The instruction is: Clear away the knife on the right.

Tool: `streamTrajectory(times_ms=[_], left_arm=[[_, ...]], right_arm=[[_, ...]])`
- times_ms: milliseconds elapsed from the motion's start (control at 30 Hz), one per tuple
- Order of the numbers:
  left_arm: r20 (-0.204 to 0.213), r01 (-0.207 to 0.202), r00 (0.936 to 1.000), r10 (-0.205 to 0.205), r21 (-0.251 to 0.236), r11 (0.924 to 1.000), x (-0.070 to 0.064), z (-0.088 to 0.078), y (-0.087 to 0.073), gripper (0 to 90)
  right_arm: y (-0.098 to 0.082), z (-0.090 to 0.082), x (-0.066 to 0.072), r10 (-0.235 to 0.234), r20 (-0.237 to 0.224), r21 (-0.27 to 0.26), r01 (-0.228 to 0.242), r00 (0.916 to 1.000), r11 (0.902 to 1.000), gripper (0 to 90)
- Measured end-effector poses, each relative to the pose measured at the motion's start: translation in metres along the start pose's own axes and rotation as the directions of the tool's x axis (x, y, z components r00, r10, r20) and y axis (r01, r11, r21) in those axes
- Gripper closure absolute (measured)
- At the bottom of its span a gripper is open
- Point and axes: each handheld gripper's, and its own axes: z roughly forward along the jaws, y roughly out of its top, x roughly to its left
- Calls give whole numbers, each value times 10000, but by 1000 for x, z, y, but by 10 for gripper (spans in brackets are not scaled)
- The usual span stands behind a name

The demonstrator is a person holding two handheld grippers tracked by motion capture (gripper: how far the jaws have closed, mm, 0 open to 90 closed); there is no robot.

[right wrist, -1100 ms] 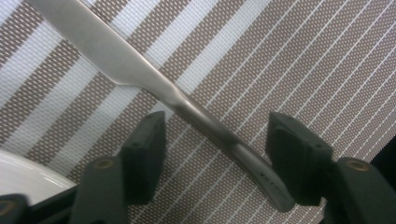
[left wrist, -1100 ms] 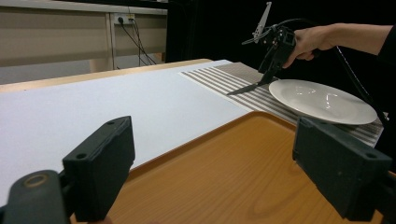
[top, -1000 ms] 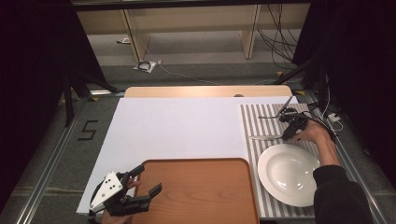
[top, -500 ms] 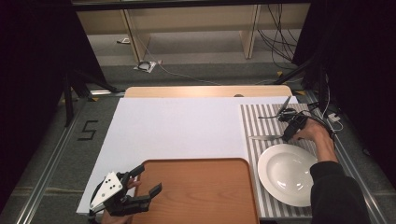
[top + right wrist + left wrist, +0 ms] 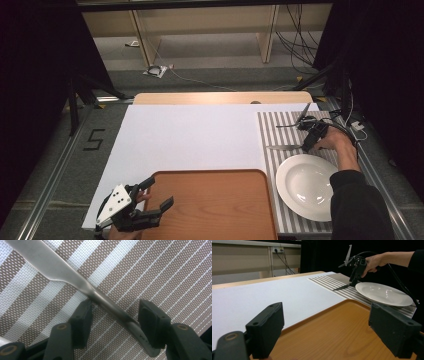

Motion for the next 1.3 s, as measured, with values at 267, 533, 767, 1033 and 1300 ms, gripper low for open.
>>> streamTrajectory(times_ms=[267,533,767,1033,1300], left_arm=[[6,-11,10000,11,-15,10000,0,0,0,131],[-8,-20,10000,20,-33,10000,0,-1,0,130],[-11,-46,10000,46,-42,10000,0,-1,0,130],[-12,-29,10000,29,-38,10000,0,-1,0,130],[-30,9,10000,-9,-61,10000,0,-1,1,131]], right_arm=[[0,-1,1,-59,-250,11,59,9997,10000,575],[1,-1,3,-234,-428,34,235,9988,9997,654],[2,-2,8,-588,-396,103,593,9975,9982,724],[3,-2,11,-966,-452,85,970,9943,9952,795],[1,-6,15,-1318,29,-225,1318,9913,9910,806]])
